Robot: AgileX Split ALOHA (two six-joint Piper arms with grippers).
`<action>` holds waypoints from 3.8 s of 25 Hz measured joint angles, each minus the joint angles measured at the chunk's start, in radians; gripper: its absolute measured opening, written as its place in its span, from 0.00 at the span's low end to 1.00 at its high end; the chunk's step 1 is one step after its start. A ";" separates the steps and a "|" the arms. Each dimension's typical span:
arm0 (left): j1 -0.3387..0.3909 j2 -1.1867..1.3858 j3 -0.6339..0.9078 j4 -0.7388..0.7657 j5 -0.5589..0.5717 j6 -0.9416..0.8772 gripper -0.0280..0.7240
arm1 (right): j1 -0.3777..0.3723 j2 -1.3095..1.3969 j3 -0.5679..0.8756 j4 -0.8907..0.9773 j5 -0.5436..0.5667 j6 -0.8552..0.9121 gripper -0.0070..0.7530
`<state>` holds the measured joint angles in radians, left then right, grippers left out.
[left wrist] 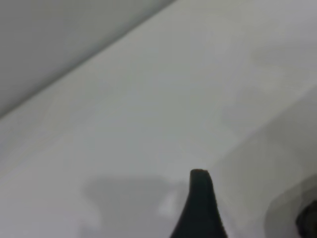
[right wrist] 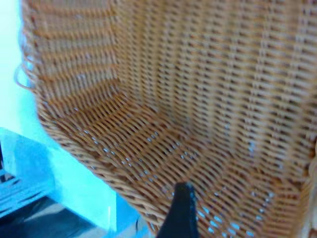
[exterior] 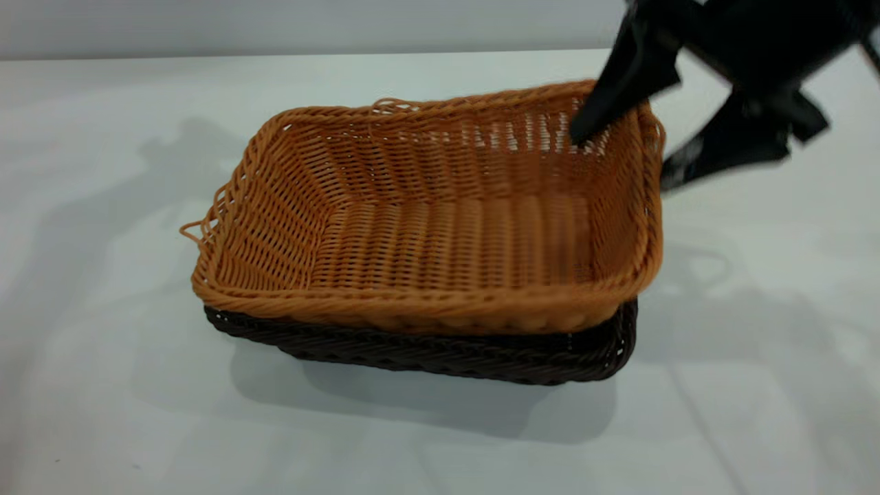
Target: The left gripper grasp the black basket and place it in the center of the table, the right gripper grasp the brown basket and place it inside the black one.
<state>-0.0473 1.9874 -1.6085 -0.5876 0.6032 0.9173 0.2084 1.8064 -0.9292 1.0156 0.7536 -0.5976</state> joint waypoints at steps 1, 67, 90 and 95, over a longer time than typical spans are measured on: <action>0.000 -0.030 0.000 0.000 0.008 -0.003 0.73 | -0.002 -0.026 -0.015 -0.010 0.000 0.000 0.81; 0.000 -1.913 1.118 0.421 0.533 -0.723 0.73 | -0.137 -1.823 0.457 -0.758 0.403 0.428 0.79; 0.065 -2.006 1.119 0.532 0.526 -0.850 0.73 | -0.137 -1.823 0.458 -0.760 0.402 0.433 0.79; 0.065 -2.006 1.119 0.541 0.525 -0.907 0.73 | -0.137 -1.823 0.458 -0.760 0.402 0.433 0.79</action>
<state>0.0172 -0.0189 -0.4894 -0.0467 1.1281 0.0100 0.0717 -0.0168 -0.4709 0.2553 1.1556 -0.1651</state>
